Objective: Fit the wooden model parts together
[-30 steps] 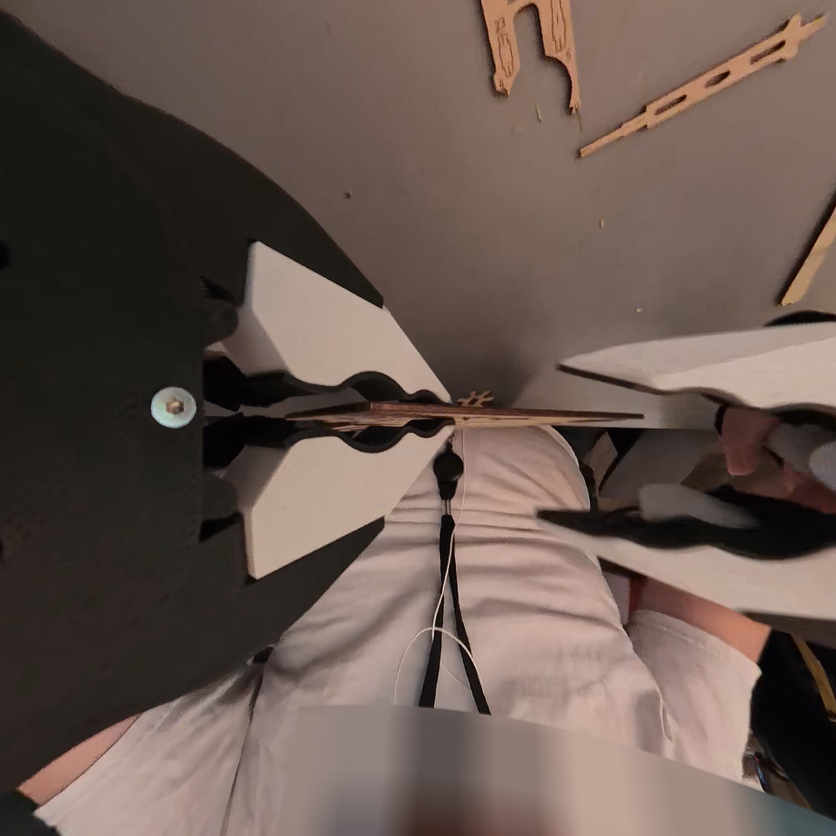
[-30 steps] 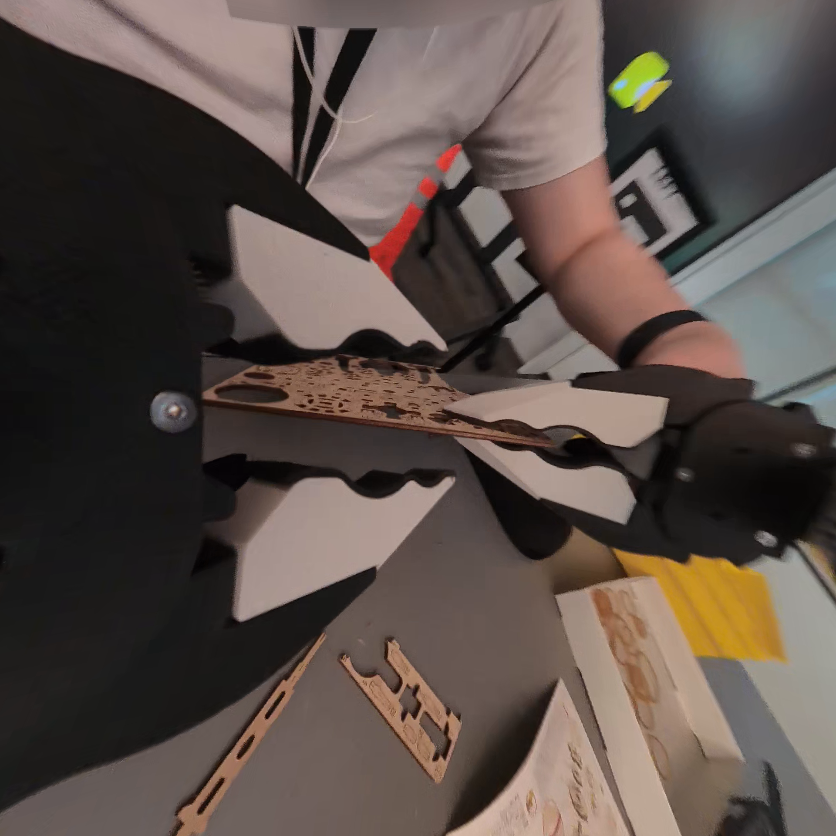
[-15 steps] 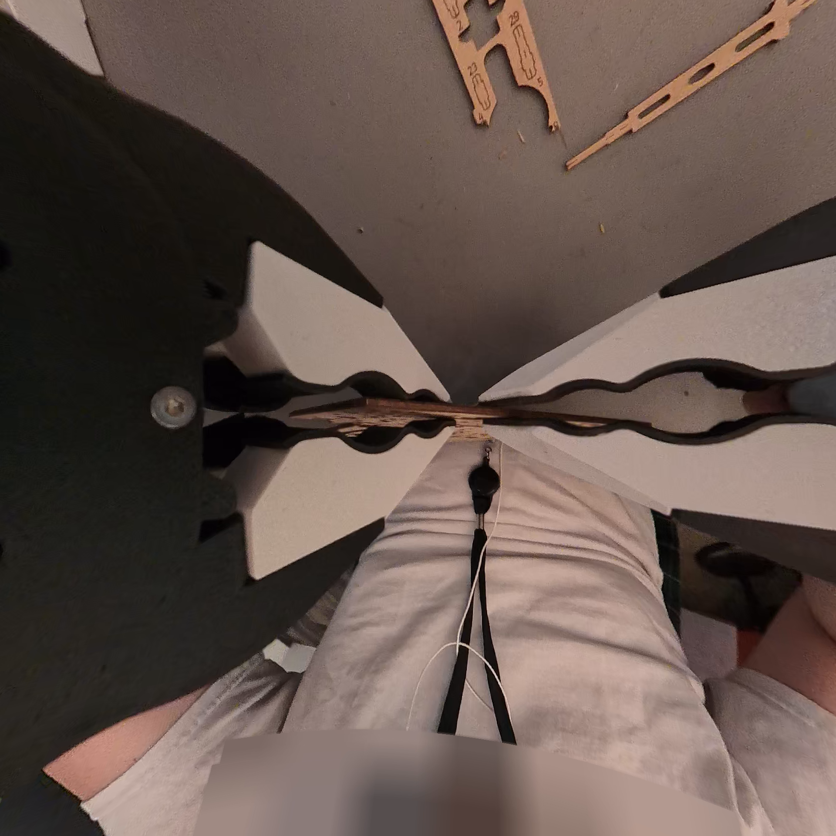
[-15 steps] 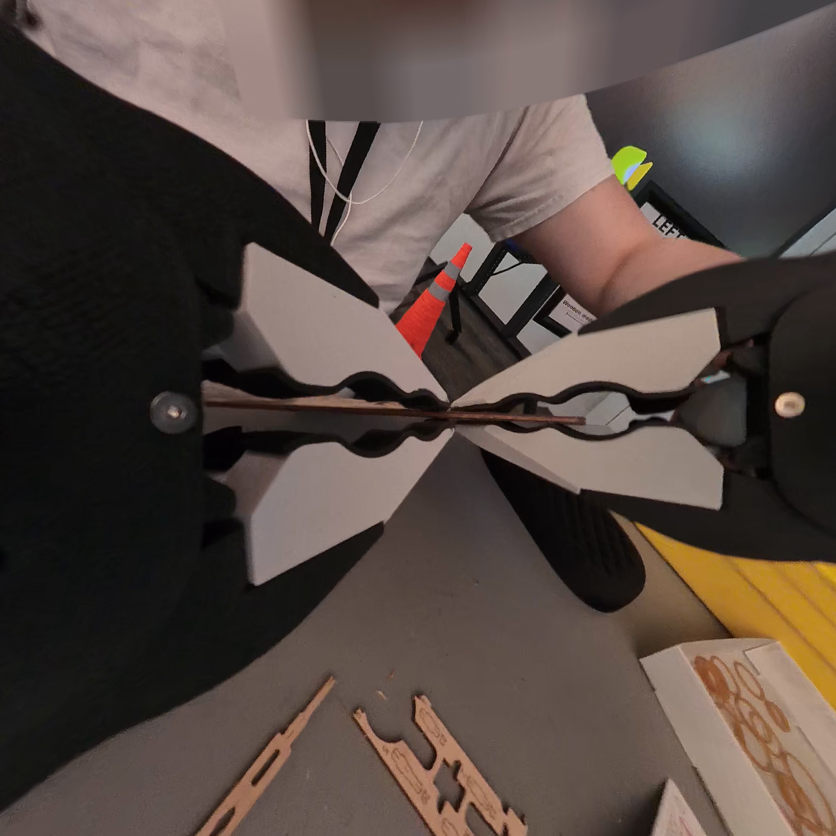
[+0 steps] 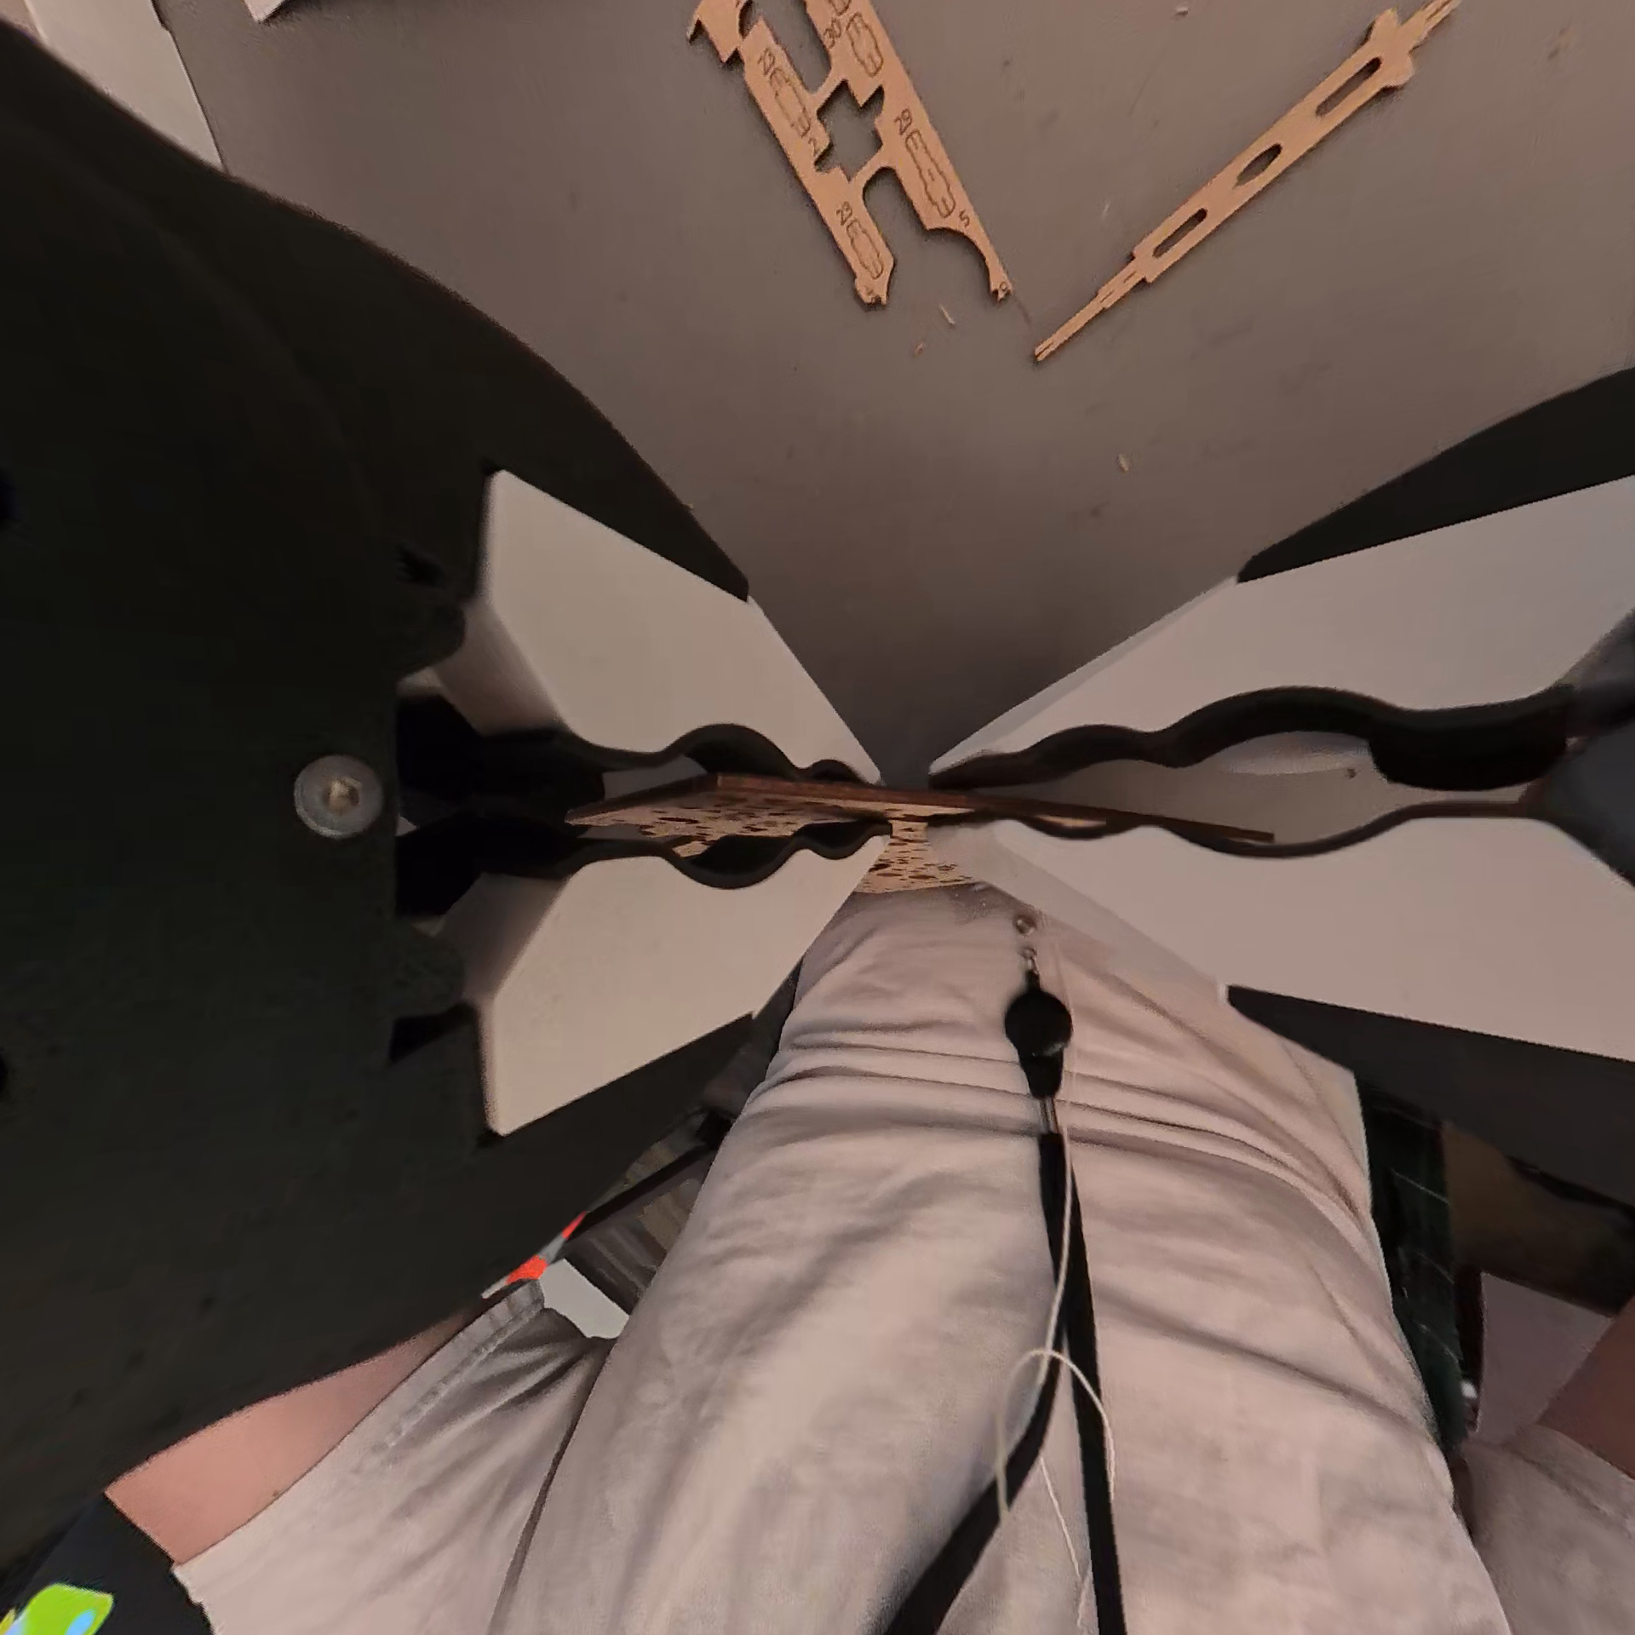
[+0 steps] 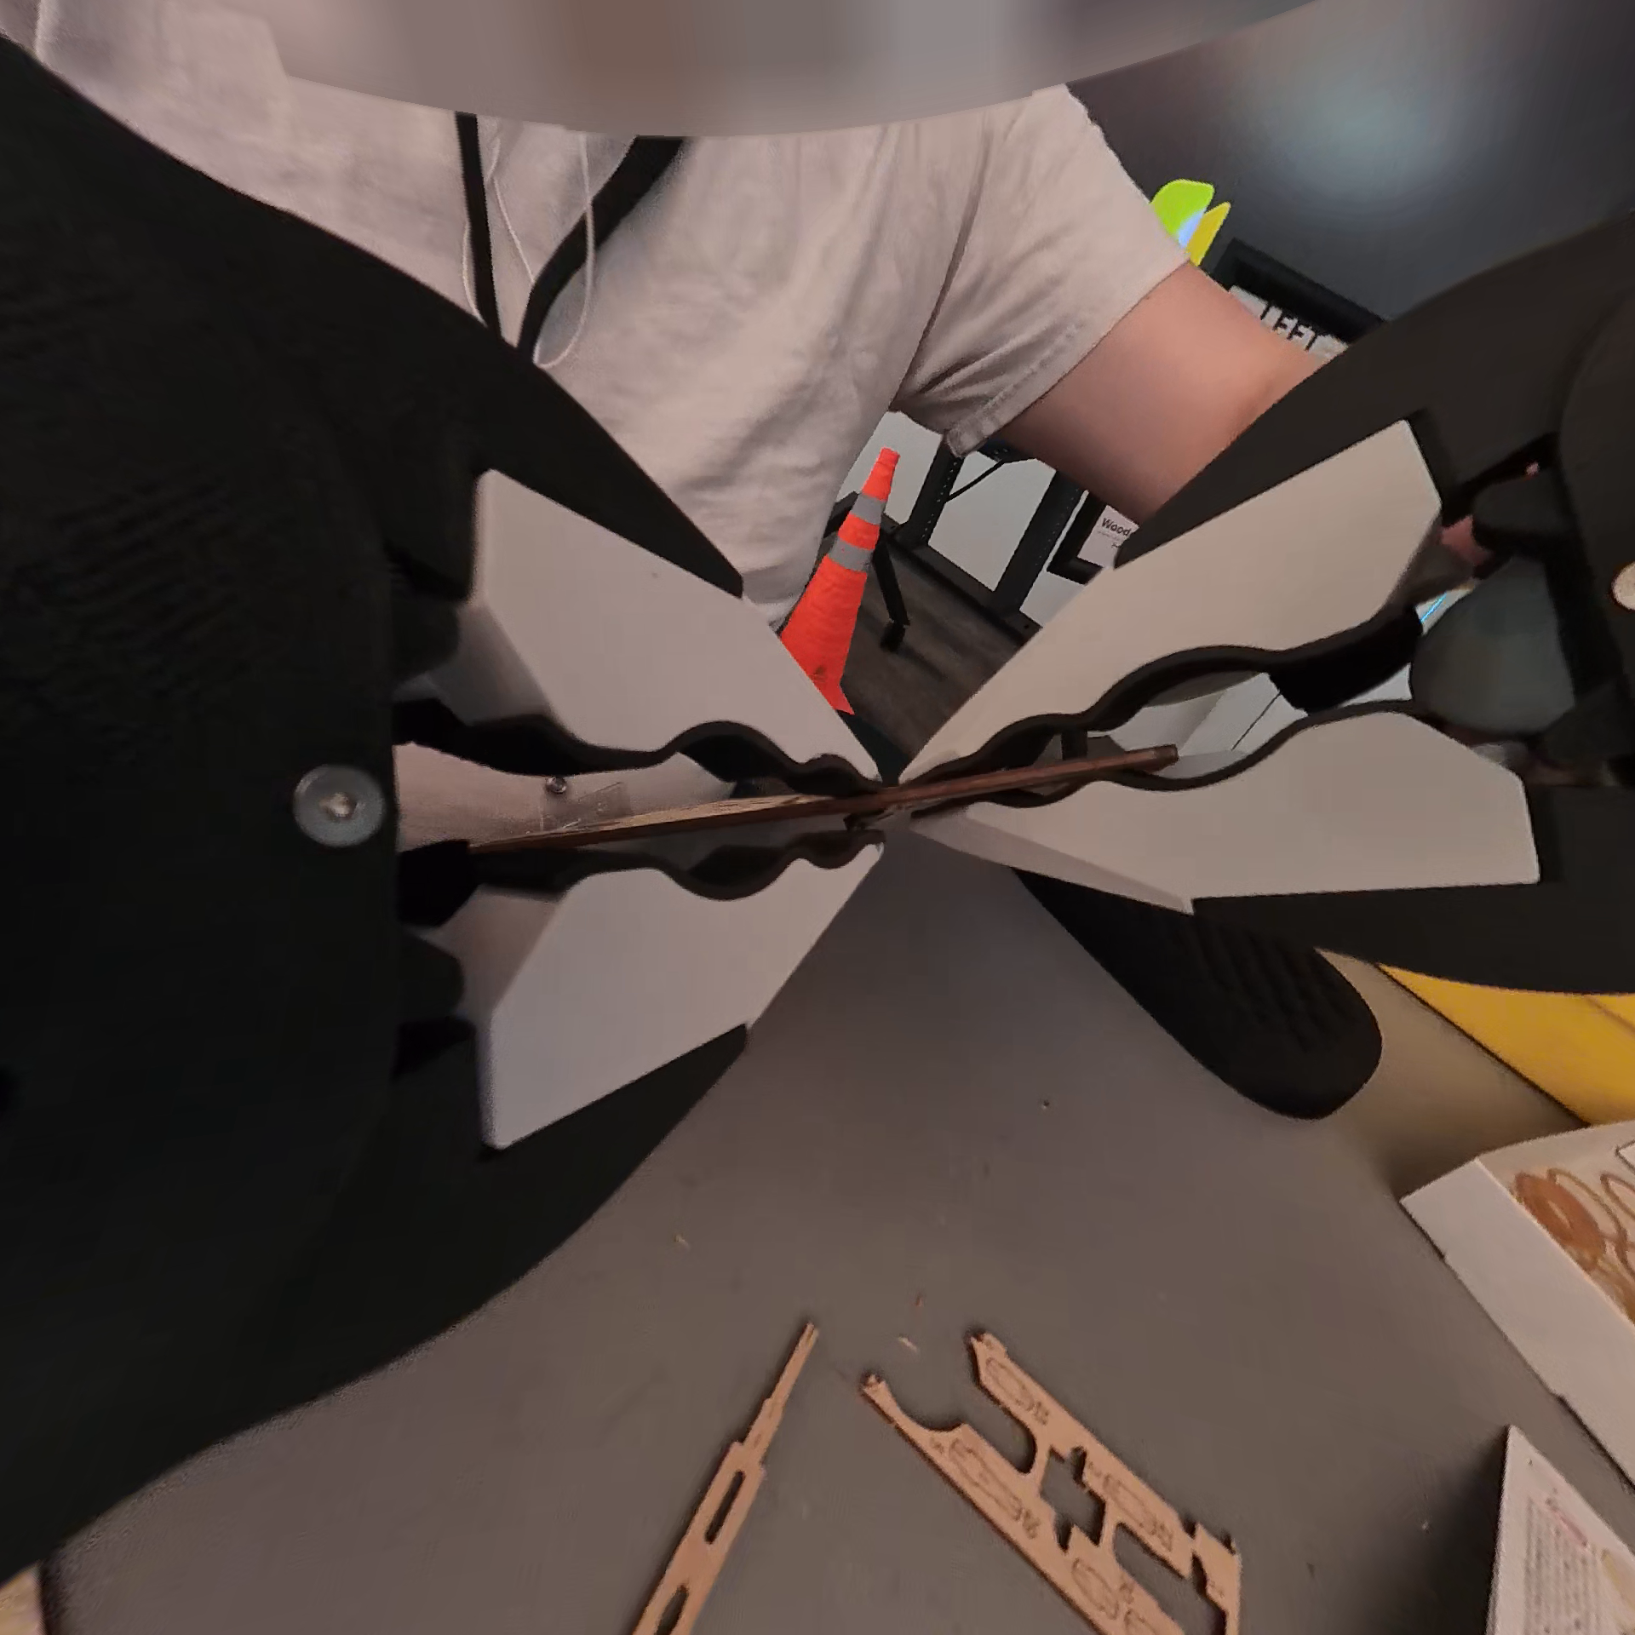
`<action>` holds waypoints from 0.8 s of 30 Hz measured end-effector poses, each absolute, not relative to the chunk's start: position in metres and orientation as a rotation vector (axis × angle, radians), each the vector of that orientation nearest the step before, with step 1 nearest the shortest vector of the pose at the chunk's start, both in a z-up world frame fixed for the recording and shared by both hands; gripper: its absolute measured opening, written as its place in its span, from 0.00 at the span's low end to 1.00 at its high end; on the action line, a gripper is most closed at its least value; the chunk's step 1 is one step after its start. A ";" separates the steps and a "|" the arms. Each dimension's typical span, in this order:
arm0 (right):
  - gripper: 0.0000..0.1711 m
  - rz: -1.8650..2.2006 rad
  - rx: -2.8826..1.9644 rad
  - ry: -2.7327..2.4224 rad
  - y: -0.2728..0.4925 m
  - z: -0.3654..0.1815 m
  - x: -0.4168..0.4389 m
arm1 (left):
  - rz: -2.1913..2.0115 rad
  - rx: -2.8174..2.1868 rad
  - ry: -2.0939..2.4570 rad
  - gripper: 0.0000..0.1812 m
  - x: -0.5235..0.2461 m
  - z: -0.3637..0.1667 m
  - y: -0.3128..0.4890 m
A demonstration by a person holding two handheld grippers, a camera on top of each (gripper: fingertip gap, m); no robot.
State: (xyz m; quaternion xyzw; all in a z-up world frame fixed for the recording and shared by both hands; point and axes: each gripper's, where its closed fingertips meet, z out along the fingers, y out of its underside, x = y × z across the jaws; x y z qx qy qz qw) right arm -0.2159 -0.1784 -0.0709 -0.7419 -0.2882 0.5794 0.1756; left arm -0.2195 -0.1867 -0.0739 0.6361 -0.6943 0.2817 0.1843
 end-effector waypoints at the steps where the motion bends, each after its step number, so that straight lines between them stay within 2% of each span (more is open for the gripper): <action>1: 0.03 1.634 -2.114 -0.811 -0.180 -0.071 -0.215 | 0.798 1.781 -1.964 0.01 -0.218 -0.074 -0.187; 8: 0.02 1.548 -2.214 -0.741 -0.182 -0.071 -0.208 | 0.775 1.721 -1.993 0.01 -0.212 -0.073 -0.192; 17: 0.04 1.834 -2.173 -0.434 -0.188 -0.068 -0.202 | 0.730 1.676 -2.044 0.02 -0.205 -0.072 -0.198; 24: 0.03 1.817 -2.040 -0.317 -0.173 -0.068 -0.197 | 0.839 1.851 -2.050 0.11 -0.198 -0.068 -0.172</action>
